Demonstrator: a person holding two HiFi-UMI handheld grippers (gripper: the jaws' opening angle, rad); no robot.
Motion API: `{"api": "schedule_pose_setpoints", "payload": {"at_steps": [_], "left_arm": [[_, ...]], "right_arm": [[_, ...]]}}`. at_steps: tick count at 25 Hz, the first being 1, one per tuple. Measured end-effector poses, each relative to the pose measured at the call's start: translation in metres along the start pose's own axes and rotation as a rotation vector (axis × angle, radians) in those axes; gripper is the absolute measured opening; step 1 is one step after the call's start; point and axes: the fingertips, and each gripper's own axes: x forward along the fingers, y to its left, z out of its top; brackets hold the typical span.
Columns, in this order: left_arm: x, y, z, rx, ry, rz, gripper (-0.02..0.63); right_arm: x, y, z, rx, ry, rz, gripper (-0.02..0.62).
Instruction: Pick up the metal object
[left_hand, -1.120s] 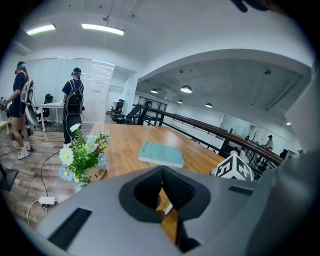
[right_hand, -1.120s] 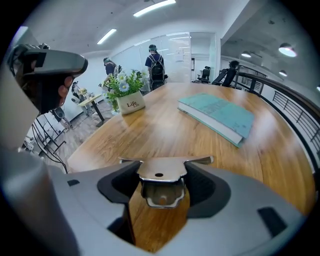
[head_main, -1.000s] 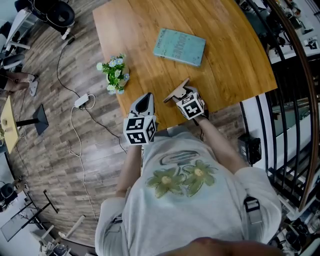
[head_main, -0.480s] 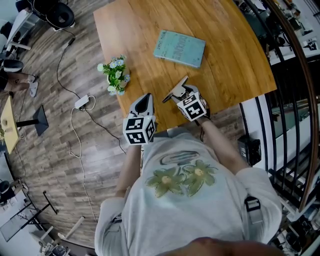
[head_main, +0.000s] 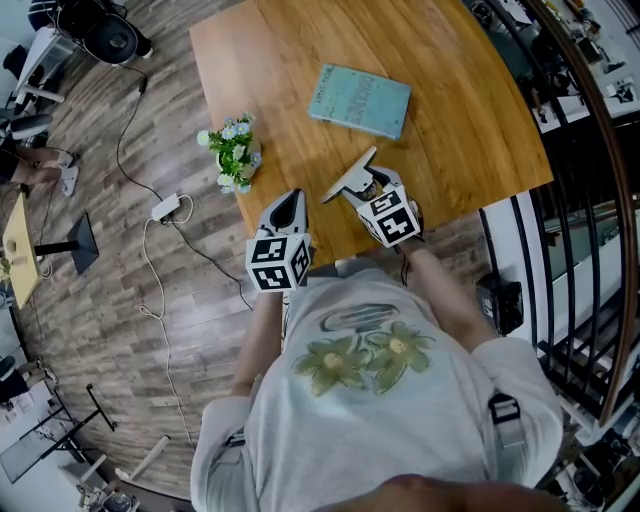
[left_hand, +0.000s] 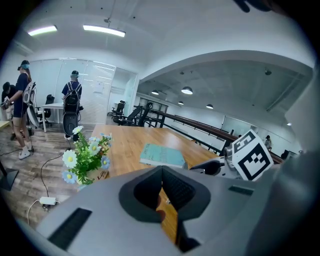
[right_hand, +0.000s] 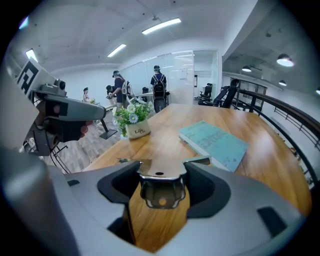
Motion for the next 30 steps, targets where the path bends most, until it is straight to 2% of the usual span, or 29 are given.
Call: {"api": "schedule_pose_setpoints", "payload": {"at_steps": [10,30], "left_arm": [[-0.004,-0.003,0.005,0.009,-0.018,-0.003,0.015],[-0.010,-0.011,0.010,0.013,-0.042,-0.008,0.015]], "right_arm": [[-0.025,-0.001,0.025,-0.019,-0.065,-0.032,0.290],[-0.070,0.014,0.072,-0.017,-0.212,-0.025,0.290]]}}
